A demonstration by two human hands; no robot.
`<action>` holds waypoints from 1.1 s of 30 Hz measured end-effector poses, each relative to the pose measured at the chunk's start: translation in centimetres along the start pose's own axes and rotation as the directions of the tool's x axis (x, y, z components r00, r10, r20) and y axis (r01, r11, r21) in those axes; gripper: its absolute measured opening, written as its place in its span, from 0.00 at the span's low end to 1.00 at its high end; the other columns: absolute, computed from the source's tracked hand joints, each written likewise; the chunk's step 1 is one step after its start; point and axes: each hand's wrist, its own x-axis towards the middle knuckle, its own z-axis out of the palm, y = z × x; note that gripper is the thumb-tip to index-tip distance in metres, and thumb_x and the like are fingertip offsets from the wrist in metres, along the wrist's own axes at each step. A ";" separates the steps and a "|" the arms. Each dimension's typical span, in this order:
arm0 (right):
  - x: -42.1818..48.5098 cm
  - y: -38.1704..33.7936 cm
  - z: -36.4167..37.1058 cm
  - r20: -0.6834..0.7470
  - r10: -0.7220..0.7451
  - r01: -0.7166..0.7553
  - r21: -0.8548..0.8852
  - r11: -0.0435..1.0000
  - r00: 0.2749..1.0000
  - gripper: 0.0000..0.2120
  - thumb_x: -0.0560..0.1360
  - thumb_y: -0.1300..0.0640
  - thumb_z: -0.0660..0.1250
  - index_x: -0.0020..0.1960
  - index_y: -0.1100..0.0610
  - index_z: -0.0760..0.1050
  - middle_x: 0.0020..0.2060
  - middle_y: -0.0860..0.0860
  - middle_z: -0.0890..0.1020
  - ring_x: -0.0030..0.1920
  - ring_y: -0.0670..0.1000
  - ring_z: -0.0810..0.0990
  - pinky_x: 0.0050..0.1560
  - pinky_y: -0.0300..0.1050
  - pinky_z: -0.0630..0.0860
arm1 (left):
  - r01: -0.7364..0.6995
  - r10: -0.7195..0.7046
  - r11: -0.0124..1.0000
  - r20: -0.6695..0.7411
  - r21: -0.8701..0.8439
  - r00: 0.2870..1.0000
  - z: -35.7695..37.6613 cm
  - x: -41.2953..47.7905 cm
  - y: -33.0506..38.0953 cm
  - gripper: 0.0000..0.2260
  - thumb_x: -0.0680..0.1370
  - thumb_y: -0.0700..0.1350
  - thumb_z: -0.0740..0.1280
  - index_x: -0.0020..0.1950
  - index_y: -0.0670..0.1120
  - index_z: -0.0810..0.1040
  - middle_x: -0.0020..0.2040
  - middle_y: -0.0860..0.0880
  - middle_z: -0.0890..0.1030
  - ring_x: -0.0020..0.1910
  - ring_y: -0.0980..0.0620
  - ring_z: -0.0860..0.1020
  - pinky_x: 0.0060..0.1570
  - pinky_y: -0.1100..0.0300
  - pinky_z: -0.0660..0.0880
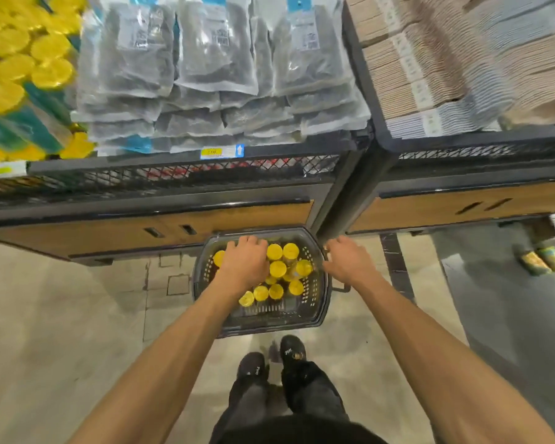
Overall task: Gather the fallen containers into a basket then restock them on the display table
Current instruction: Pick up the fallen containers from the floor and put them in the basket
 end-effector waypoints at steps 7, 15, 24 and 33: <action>-8.3 1.3 -0.4 -0.016 0.163 -0.162 0.063 0.985 0.986 0.22 0.76 0.47 0.65 0.65 0.58 0.72 0.62 0.58 0.74 0.62 0.59 0.74 0.59 0.52 0.72 | -0.181 0.186 0.966 -0.011 0.184 0.983 -3.4 -2.8 3.3 0.20 0.80 0.53 0.62 0.68 0.45 0.69 0.65 0.43 0.73 0.66 0.41 0.70 0.61 0.44 0.69; -16.3 6.4 -1.0 -0.069 0.327 -0.310 0.186 0.932 0.943 0.23 0.78 0.48 0.62 0.70 0.57 0.69 0.67 0.58 0.71 0.67 0.60 0.70 0.64 0.54 0.71 | -0.393 0.419 0.877 -0.040 0.276 0.907 -8.5 -3.3 11.1 0.21 0.79 0.54 0.62 0.68 0.45 0.70 0.66 0.42 0.74 0.66 0.40 0.71 0.63 0.43 0.69; -23.7 19.6 -2.3 -0.117 0.494 -0.448 0.283 0.848 0.862 0.21 0.77 0.48 0.64 0.66 0.58 0.72 0.62 0.58 0.75 0.61 0.60 0.75 0.58 0.52 0.75 | -0.558 0.605 0.733 0.002 0.389 0.797 -11.2 -3.1 27.1 0.19 0.80 0.54 0.62 0.66 0.45 0.70 0.63 0.43 0.75 0.63 0.41 0.73 0.59 0.45 0.70; -29.4 35.7 -1.6 -0.078 0.582 -0.526 0.344 0.778 0.810 0.24 0.78 0.47 0.63 0.71 0.58 0.69 0.66 0.60 0.71 0.66 0.62 0.70 0.63 0.56 0.73 | -0.650 0.702 0.665 -0.009 0.367 0.713 -11.9 -1.2 45.0 0.14 0.78 0.53 0.63 0.58 0.45 0.72 0.57 0.43 0.76 0.57 0.41 0.75 0.52 0.48 0.72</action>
